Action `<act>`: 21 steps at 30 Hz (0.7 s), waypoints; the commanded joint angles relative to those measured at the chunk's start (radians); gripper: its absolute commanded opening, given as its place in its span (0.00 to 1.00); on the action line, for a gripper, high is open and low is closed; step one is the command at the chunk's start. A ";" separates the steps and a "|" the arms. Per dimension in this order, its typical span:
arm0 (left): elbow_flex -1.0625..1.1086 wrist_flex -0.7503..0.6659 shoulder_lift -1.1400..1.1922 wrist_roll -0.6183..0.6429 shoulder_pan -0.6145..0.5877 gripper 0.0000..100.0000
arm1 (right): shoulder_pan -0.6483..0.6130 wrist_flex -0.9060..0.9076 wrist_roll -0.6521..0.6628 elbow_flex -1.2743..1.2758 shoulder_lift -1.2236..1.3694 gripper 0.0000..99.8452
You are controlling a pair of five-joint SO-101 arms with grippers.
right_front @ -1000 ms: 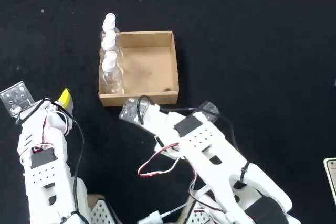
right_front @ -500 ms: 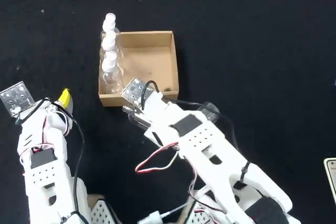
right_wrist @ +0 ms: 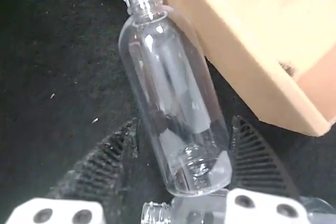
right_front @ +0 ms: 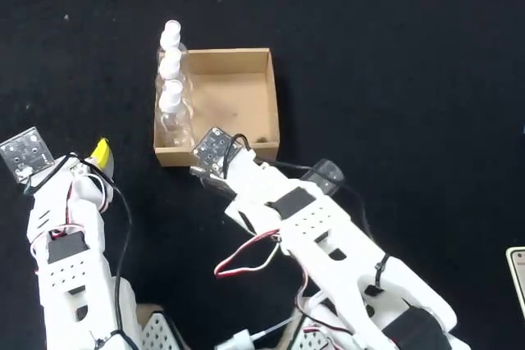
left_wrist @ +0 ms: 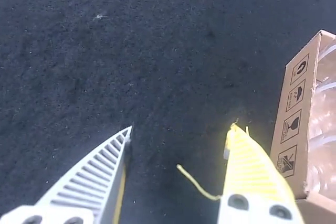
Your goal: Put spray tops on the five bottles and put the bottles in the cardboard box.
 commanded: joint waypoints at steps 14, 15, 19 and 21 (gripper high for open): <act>-0.013 -0.023 -0.015 0.003 0.001 0.25 | -0.140 0.318 -0.230 -0.280 -0.047 0.25; -0.013 -0.023 -0.015 0.003 0.001 0.25 | -0.140 0.296 -0.242 -0.280 -0.047 0.25; -0.013 -0.023 -0.015 0.003 0.001 0.25 | -0.140 0.224 -0.245 -0.268 -0.021 0.25; -0.015 -0.023 -0.015 0.003 0.001 0.25 | -0.140 0.193 -0.245 -0.268 0.027 0.25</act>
